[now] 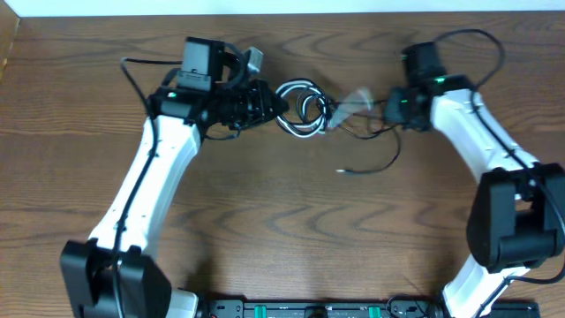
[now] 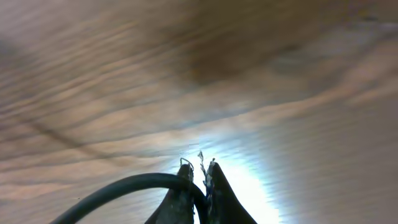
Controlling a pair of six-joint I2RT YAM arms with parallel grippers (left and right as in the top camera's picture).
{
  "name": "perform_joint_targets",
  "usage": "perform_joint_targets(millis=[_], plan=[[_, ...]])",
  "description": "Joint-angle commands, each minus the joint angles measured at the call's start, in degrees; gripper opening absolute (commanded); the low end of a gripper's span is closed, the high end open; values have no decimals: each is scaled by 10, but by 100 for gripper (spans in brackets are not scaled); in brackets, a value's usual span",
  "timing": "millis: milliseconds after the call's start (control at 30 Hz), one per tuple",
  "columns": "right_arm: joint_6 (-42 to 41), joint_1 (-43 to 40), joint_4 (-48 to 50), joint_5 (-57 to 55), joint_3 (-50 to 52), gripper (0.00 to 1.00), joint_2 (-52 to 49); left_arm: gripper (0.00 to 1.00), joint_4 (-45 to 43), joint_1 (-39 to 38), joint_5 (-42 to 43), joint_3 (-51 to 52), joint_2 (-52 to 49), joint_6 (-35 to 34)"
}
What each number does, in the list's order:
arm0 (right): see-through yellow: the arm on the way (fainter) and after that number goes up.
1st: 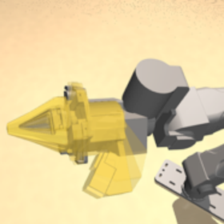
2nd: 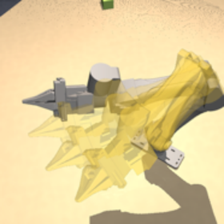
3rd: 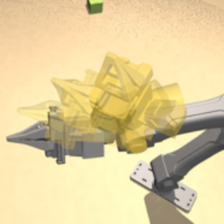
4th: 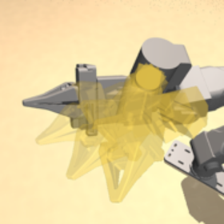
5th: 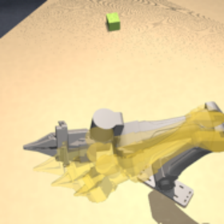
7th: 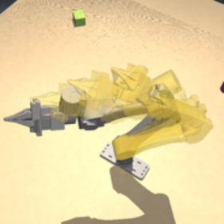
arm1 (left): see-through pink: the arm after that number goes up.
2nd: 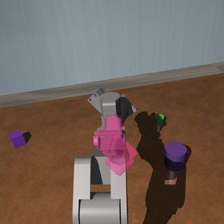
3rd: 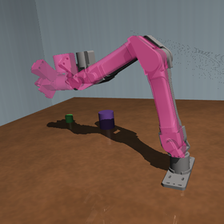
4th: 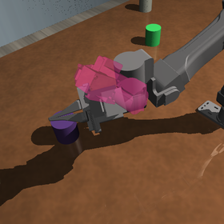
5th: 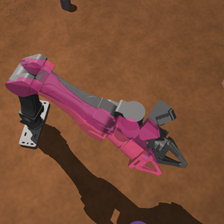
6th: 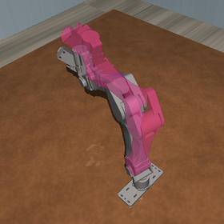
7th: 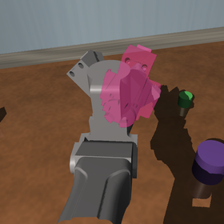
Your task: Untangle cables
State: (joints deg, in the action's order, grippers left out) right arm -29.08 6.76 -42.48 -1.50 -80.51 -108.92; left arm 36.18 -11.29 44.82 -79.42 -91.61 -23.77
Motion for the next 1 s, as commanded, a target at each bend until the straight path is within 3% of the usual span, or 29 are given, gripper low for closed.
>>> perform_joint_targets(millis=[0,233,400,533,633,700,800,867,967], plan=[[20,-50,-18,-75,-1,1,-3,8,11,25,-13,-9,14,11],[30,-133,-59,-72,-1,3,-3,7,16,75,-34,-11,16,32],[36,-191,-82,-9,-1,1,-3,8,-2,132,0,-31,33,31],[106,-208,-77,86,-2,2,-3,7,-18,145,13,-31,60,31],[138,-208,-88,122,-11,7,-3,7,-16,142,15,-31,67,31],[254,-208,-92,258,-26,17,-3,7,-16,139,35,-31,68,31],[402,-203,-134,444,-59,44,-3,7,-16,127,54,-31,67,35],[429,-197,-164,484,-92,56,-3,7,-16,114,56,-31,67,36],[429,-177,-187,485,-141,61,-2,7,-16,89,56,-31,67,39]])
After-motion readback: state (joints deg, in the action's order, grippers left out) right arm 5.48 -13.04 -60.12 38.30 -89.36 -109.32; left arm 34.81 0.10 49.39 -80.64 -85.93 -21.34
